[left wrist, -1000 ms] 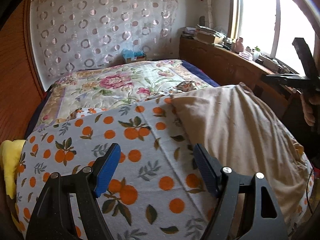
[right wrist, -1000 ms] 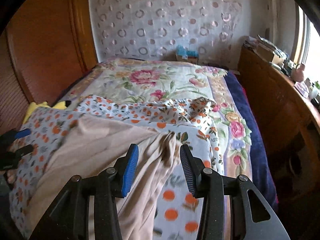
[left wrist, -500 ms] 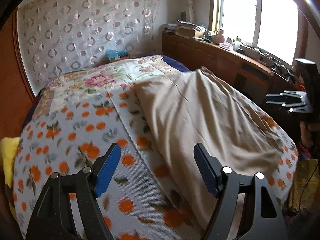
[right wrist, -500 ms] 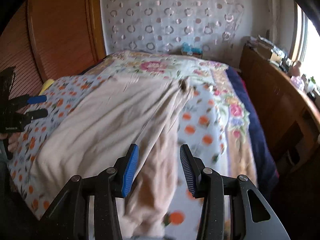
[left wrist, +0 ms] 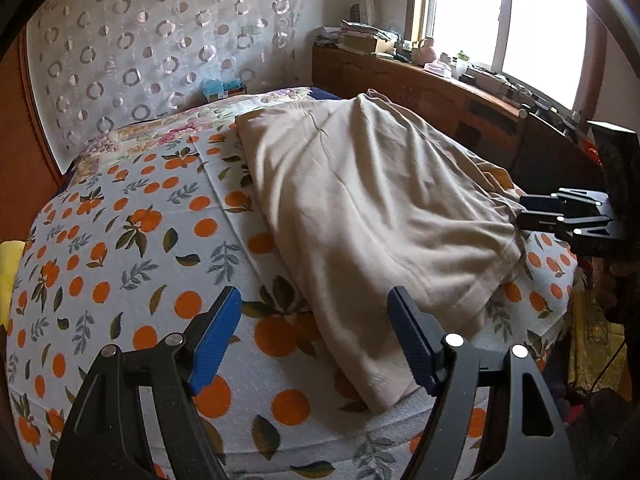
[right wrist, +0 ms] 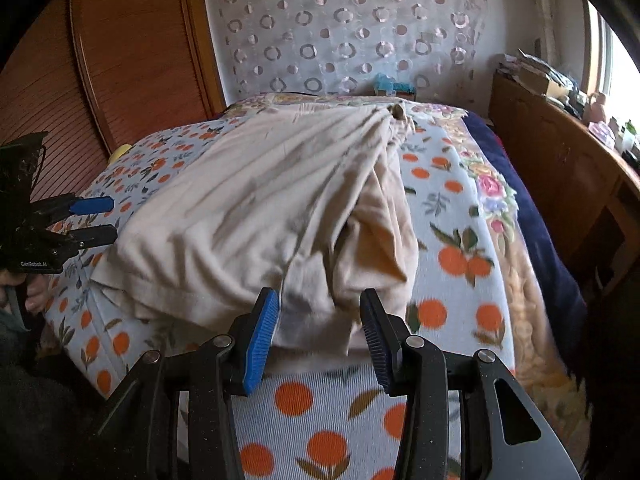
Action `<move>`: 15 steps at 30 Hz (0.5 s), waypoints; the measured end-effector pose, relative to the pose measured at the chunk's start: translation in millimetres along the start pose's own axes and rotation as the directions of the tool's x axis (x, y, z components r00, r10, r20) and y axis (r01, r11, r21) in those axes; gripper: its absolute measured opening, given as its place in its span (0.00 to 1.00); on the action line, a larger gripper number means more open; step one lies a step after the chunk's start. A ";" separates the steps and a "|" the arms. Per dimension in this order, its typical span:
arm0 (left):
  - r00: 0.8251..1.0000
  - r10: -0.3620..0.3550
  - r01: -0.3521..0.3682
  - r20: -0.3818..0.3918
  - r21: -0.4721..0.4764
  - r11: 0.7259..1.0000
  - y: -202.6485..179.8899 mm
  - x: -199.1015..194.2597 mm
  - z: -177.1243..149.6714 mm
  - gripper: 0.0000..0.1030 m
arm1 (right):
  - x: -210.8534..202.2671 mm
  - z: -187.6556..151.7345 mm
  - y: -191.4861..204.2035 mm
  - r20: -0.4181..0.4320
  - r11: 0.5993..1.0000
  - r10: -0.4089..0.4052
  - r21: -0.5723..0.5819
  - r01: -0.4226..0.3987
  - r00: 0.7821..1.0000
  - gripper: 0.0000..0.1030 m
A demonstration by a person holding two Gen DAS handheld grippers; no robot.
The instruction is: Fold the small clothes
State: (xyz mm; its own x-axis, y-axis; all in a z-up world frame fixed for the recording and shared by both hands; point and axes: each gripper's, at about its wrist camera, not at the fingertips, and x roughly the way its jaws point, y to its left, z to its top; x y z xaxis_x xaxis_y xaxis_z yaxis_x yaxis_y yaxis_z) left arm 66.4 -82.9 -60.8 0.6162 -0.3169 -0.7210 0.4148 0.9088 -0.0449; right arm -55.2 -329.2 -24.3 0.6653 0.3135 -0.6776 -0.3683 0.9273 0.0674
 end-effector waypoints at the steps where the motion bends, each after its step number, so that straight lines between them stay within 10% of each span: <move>1: 1.000 -0.002 0.002 -0.001 0.001 1.000 -0.4 0.3 0.0 0.74 | -6.0 -3.4 1.8 -0.003 1.000 0.004 0.007 -0.004 1.000 0.39; 5: 1.000 -0.009 0.009 -0.005 -0.004 1.000 -1.4 2.1 -1.9 0.74 | -6.9 -6.8 1.0 -0.007 1.000 0.025 -0.001 -0.025 1.000 0.06; 15: 0.998 -0.065 0.065 -0.026 -0.016 0.998 -6.6 5.3 -12.6 0.68 | -42.9 -19.2 -0.4 0.062 1.000 -0.021 0.009 0.021 0.998 0.05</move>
State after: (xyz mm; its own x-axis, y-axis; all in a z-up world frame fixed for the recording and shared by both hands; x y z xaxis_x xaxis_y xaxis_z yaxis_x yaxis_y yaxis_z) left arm 58.5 -87.2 -73.0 0.5700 -0.3685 -0.7343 0.4432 0.8905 -0.1028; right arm -96.0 -346.9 -9.3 0.7120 0.3059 -0.6321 -0.3488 0.9353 0.0597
